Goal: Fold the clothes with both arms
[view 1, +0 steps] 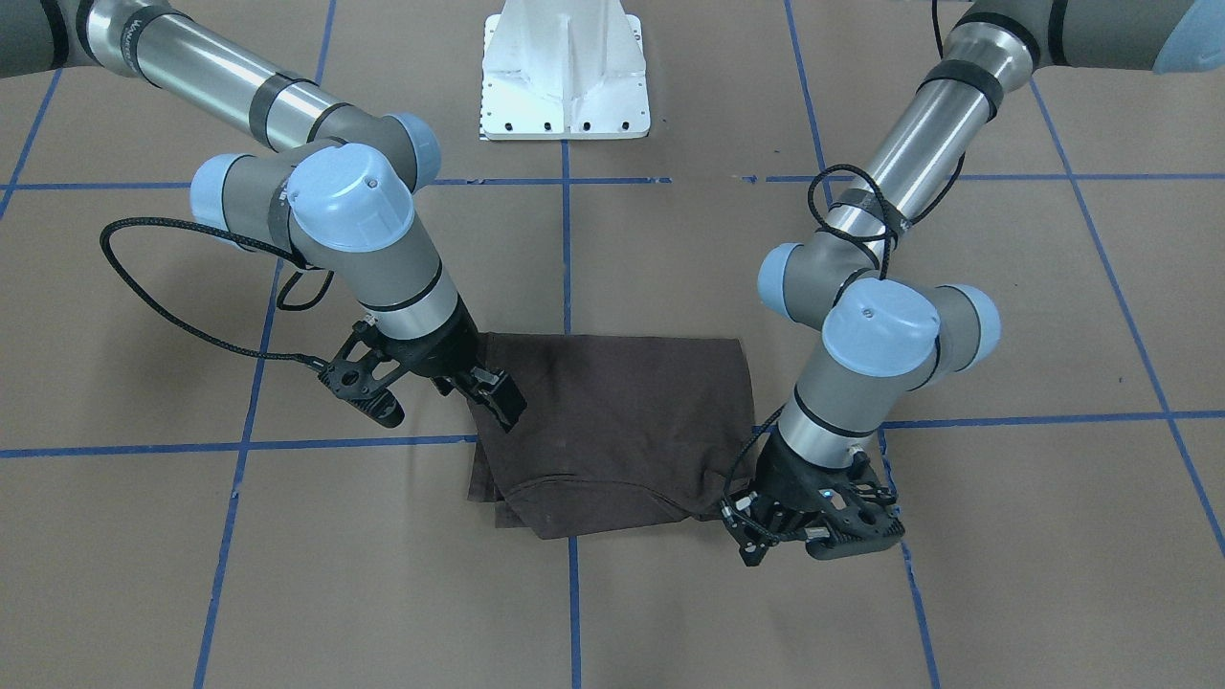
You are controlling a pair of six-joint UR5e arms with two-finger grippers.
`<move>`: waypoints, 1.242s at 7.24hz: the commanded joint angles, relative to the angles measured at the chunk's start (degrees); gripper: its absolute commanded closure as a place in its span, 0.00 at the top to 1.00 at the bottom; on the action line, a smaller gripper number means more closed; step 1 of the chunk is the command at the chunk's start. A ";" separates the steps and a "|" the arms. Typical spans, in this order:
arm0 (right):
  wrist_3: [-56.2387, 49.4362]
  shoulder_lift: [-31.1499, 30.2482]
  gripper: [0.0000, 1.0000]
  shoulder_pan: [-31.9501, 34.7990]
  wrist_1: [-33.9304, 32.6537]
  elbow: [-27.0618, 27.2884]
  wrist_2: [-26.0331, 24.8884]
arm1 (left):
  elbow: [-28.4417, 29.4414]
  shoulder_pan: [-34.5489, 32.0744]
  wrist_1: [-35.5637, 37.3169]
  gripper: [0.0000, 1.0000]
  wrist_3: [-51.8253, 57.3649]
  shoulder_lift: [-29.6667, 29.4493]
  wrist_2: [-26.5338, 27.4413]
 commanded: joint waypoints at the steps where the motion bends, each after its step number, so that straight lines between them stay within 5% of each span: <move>1: -0.47 -1.00 0.99 1.95 -2.88 2.27 0.79 | 0.84 -4.15 -0.08 0.00 5.60 0.31 -0.43; 2: -2.91 -3.28 1.00 3.79 -2.97 3.85 1.06 | 0.40 -5.21 -0.08 0.00 7.89 1.10 -1.39; 4: -18.85 -12.66 1.00 8.79 -3.06 7.98 1.85 | -3.54 -14.05 0.35 0.00 23.47 9.06 -14.68; 7: -48.70 -21.39 1.00 26.59 -6.02 8.70 15.60 | -5.40 -26.10 6.02 0.00 39.60 15.25 -26.16; 9: -70.25 -21.41 1.00 32.09 -19.18 8.97 17.24 | -13.88 -31.84 26.35 0.44 55.92 15.61 -26.89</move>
